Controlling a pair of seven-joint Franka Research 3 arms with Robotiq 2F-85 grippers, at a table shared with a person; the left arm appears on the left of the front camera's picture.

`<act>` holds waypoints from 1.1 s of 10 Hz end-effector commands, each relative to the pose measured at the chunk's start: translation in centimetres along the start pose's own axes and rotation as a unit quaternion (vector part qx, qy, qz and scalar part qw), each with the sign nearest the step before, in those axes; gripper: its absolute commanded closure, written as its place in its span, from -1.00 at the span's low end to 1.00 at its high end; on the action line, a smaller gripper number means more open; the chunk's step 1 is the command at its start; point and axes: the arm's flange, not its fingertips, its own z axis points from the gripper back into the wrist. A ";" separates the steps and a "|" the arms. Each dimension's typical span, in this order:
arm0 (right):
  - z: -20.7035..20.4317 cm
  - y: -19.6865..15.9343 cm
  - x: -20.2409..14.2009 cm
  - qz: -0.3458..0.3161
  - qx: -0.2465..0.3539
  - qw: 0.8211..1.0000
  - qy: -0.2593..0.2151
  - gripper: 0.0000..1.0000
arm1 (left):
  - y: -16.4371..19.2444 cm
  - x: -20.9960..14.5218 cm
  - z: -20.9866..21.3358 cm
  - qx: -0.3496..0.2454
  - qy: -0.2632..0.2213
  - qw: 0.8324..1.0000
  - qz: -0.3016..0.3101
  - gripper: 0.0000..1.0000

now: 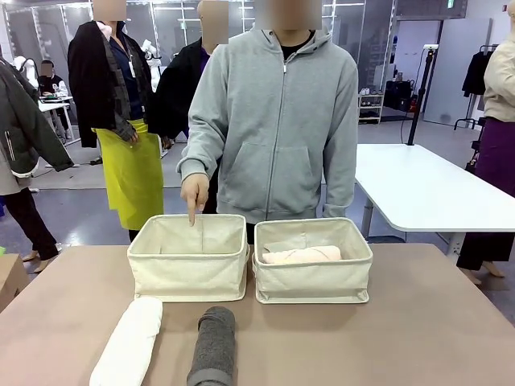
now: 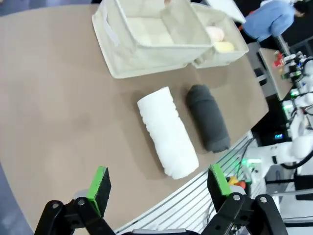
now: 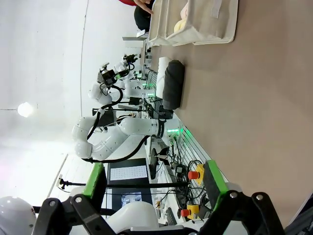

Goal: Divide the towels into two baskets.
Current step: Pick up one hotel-folded towel from the bottom of the table and place it in the Fabric basket indicated by the person.

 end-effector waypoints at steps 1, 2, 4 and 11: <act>-0.2 0.4 -0.3 -0.003 -0.004 1.000 0.003 -1.00 | -3.2 -4.4 -5.5 0.055 0.037 0.998 -0.023 -1.00; -0.2 0.4 -0.3 -0.003 -0.004 1.000 0.003 -1.00 | -4.6 -4.3 -7.1 0.073 0.058 0.995 -0.043 -1.00; -0.2 0.4 -0.3 -0.003 -0.004 1.000 0.003 -1.00 | -7.2 -3.4 -9.5 0.096 0.093 0.989 -0.070 -1.00; -0.2 0.4 -0.3 -0.003 -0.004 1.000 0.003 -1.00 | -12.6 3.6 -14.2 0.145 0.180 0.963 -0.137 -1.00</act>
